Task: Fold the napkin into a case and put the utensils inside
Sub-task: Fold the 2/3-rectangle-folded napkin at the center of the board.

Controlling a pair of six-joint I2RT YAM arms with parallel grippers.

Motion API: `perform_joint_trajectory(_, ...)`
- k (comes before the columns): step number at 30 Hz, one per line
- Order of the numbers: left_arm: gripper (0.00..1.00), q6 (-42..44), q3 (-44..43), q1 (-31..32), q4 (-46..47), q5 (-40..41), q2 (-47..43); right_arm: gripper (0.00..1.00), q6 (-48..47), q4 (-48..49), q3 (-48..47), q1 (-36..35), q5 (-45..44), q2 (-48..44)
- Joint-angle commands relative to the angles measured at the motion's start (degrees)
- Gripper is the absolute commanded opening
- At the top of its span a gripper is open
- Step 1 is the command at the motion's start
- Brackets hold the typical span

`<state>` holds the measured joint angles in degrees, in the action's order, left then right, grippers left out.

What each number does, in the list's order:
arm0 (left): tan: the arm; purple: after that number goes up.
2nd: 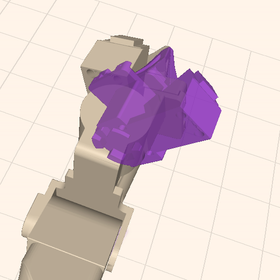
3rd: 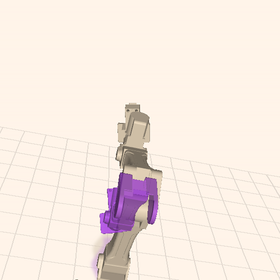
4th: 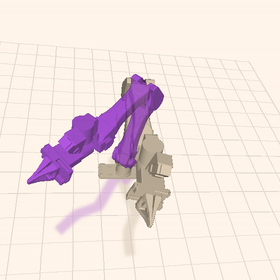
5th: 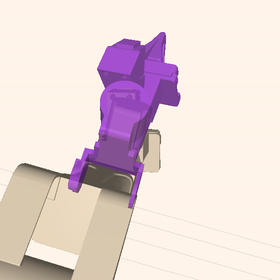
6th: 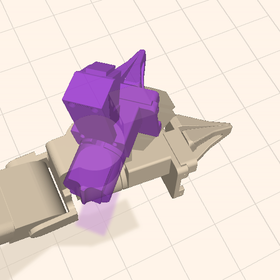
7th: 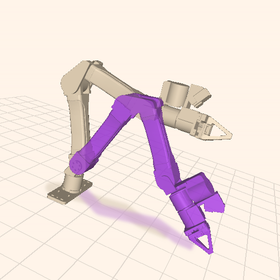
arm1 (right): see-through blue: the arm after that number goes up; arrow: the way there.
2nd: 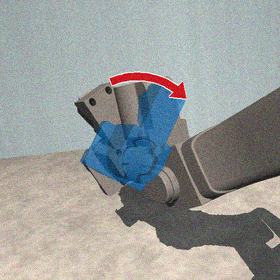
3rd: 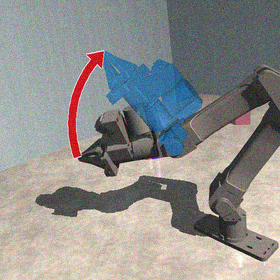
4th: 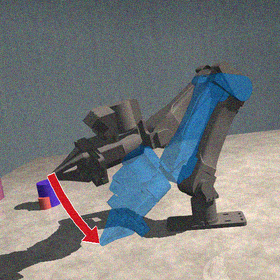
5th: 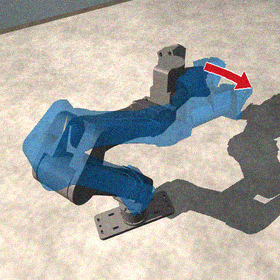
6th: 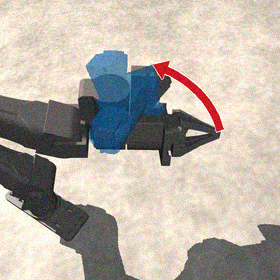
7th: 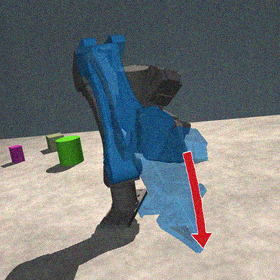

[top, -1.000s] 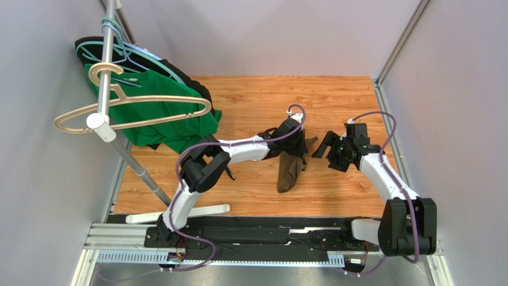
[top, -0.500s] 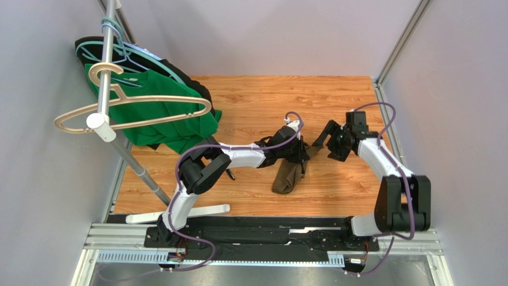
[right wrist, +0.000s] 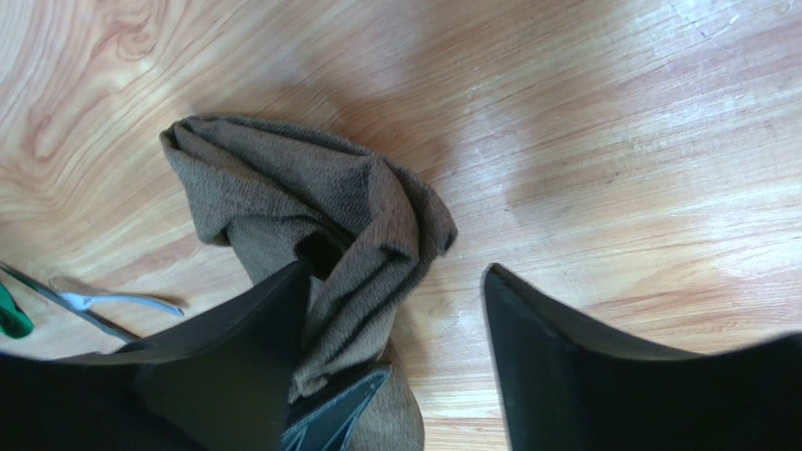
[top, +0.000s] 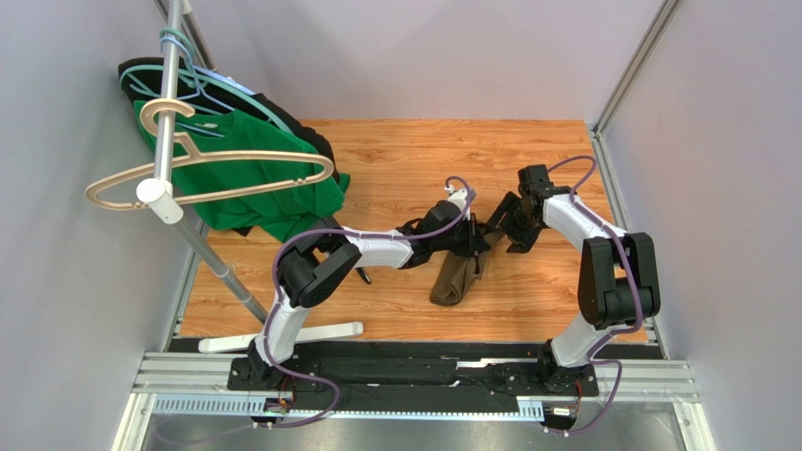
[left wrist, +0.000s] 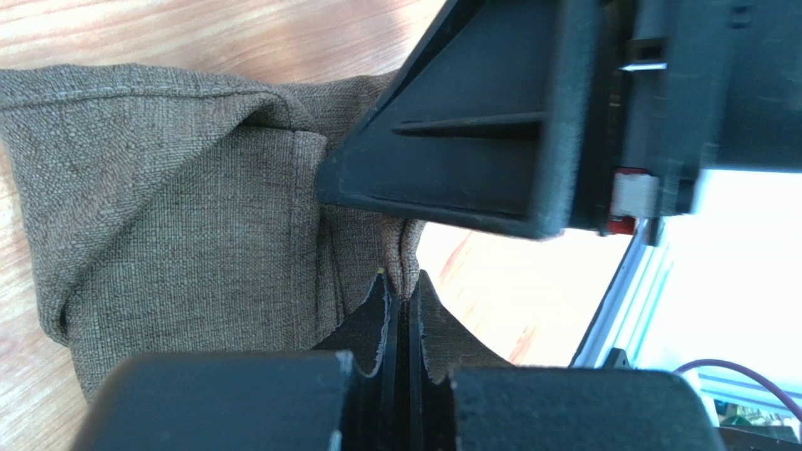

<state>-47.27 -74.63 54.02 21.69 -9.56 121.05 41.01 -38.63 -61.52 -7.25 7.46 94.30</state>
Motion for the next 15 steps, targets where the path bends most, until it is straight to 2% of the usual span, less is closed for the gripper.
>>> perform_joint_trajectory(1, 0.0, 0.24, -0.51, 0.65, 4.06, -0.55, -2.93, 0.65, 2.67, -0.57, -2.99, -0.66, -2.19, 2.02)
perform_joint_trajectory(3, 0.0, 0.59, -1.3, 1.0, 2.92, -0.72, -2.4, 0.6, 2.4, -0.74, -3.43, -1.1, -2.28, 2.99)
perform_joint_trajectory(4, 0.0, 1.12, -2.26, 1.26, 2.13, -0.29, -2.14, 0.52, 2.4, -0.83, -3.35, -1.19, -2.37, 3.08)
perform_joint_trajectory(5, 0.0, 1.3, -2.71, 1.35, 0.99, -0.02, -1.88, 0.49, 2.32, -0.92, -3.26, -1.45, -2.54, 2.99)
perform_joint_trajectory(8, 0.0, 2.18, -3.68, 1.61, -1.03, 0.86, -1.35, 0.46, 1.09, -1.01, -2.47, -1.72, -4.47, 2.2)
perform_joint_trajectory(9, 0.0, 2.44, -4.12, 1.62, -1.65, 0.86, -1.17, 0.39, 0.65, -0.92, -2.29, -1.72, -5.43, 1.85)
perform_joint_trajectory(10, 0.0, 2.88, -4.82, 1.7, -2.35, 0.95, -1.0, 0.27, 0.38, -0.92, -2.29, -1.72, -5.36, 1.76)
perform_joint_trajectory(13, 0.0, 4.28, -6.39, 2.05, -4.64, 0.78, -0.3, 0.03, 0.12, -1.01, -2.73, -1.72, -5.0, 2.2)
perform_joint_trajectory(14, 0.0, 4.9, -7.36, 2.23, -7.17, 0.51, 0.06, 0.0, 0.03, -1.09, -2.99, -1.72, -4.92, 2.46)
perform_joint_trajectory(15, 0.05, 5.51, -9.11, 2.23, -8.15, -0.53, 0.32, 0.0, -0.23, -1.18, -3.17, -1.63, -4.92, 2.81)
